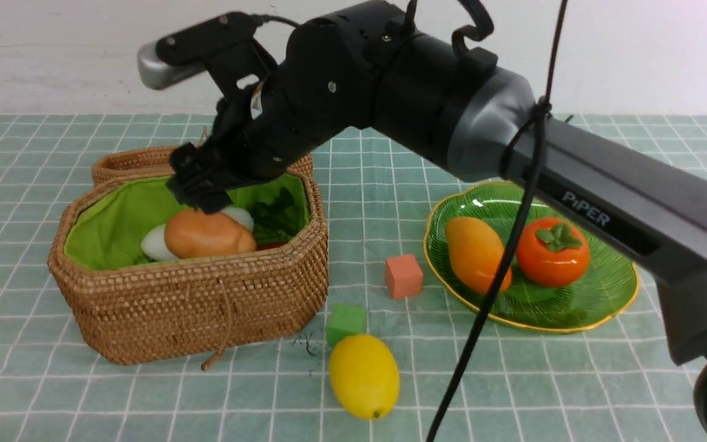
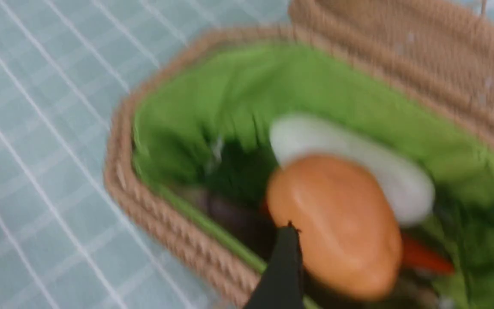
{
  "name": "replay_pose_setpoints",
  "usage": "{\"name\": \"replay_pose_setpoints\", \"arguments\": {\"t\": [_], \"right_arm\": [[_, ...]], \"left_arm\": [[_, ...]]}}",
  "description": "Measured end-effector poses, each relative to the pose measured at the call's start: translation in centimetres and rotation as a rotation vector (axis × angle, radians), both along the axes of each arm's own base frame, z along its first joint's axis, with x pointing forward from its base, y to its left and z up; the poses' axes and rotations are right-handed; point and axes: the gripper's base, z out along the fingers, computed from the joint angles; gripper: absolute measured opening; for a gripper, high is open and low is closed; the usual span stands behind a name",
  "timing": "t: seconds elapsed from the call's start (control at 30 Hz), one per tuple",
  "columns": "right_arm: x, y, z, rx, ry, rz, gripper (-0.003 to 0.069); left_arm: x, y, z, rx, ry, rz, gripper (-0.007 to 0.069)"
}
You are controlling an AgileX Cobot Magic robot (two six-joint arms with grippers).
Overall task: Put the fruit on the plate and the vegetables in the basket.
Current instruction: Use the right arm to grab a potato and put it into the left basket, then use the right arm to grab a lemon and put it into the right plate
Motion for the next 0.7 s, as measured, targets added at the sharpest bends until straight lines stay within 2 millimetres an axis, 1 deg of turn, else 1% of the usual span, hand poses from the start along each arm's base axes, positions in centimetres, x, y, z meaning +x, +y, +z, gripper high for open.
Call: {"name": "replay_pose_setpoints", "arguments": {"t": [0.03,0.07,0.1,0.13,0.17,0.2,0.23,0.27,0.3,0.33,0.37,0.4,0.47,0.5,0.53,0.6,0.63,0.67,0.7], "right_arm": [[-0.9,-1.1,1.0,-0.087,0.005,0.035,0.0563],[-1.6,-1.9,2.0,-0.125,0.009,0.050,0.0522],[-1.6,-1.9,2.0,-0.128,0.005,0.052,0.0522],[-2.9,-3.4,4.1,-0.165,0.009,0.058,0.0451],[-4.3,-4.9,6.2,-0.159,-0.007,0.049,0.0395],[-4.8,-5.7,6.7,-0.162,-0.009,0.040,0.0377],[-5.9,-7.1,7.8,-0.150,-0.014,0.023,0.0353],[-6.1,-7.3,8.3,-0.139,-0.022,0.021,0.0351],[-7.2,-8.7,8.2,-0.144,-0.006,0.006,0.0345],[-8.0,-9.6,7.9,-0.154,0.009,-0.002,0.0352],[-8.5,-10.5,6.9,-0.167,0.041,-0.023,0.0374],[-8.7,-11.0,5.8,-0.174,0.083,-0.051,0.0405],[-8.9,-11.2,3.2,-0.195,0.167,-0.101,0.0488],[-8.9,-11.2,2.9,-0.199,0.179,-0.107,0.0488],[-8.6,-10.9,0.3,-0.199,0.264,-0.174,0.0589],[-7.9,-10.3,-1.9,-0.179,0.339,-0.240,0.0646],[-7.7,-10.2,-2.1,-0.168,0.348,-0.256,0.0655],[-6.8,-9.4,-4.2,-0.153,0.391,-0.310,0.0673],[-6.3,-9.0,-5.1,-0.150,0.404,-0.331,0.0676]], "left_arm": [[0.0,0.0,0.0,0.000,0.000,0.000,0.0225],[0.0,0.0,0.0,0.000,0.000,0.000,0.0226],[0.0,0.0,0.0,0.000,0.000,0.000,0.0227],[0.0,0.0,0.0,0.000,0.000,0.000,0.0228],[0.0,0.0,0.0,0.000,0.000,0.000,0.0229],[0.0,0.0,0.0,0.000,0.000,0.000,0.0228],[0.0,0.0,0.0,0.000,0.000,0.000,0.0230],[0.0,0.0,0.0,0.000,0.000,0.000,0.0230],[0.0,0.0,0.0,0.000,0.000,0.000,0.0232],[0.0,0.0,0.0,0.000,0.000,0.000,0.0235],[0.0,0.0,0.0,0.000,0.000,0.000,0.0236],[0.0,0.0,0.0,0.000,0.000,0.000,0.0237],[0.0,0.0,0.0,0.000,0.000,0.000,0.0237],[0.0,0.0,0.0,0.000,0.000,0.000,0.0237],[0.0,0.0,0.0,0.000,0.000,0.000,0.0237],[0.0,0.0,0.0,0.000,0.000,0.000,0.0237],[0.0,0.0,0.0,0.000,0.000,0.000,0.0237],[0.0,0.0,0.0,0.000,0.000,0.000,0.0237],[0.0,0.0,0.0,0.000,0.000,0.000,0.0237]]}}
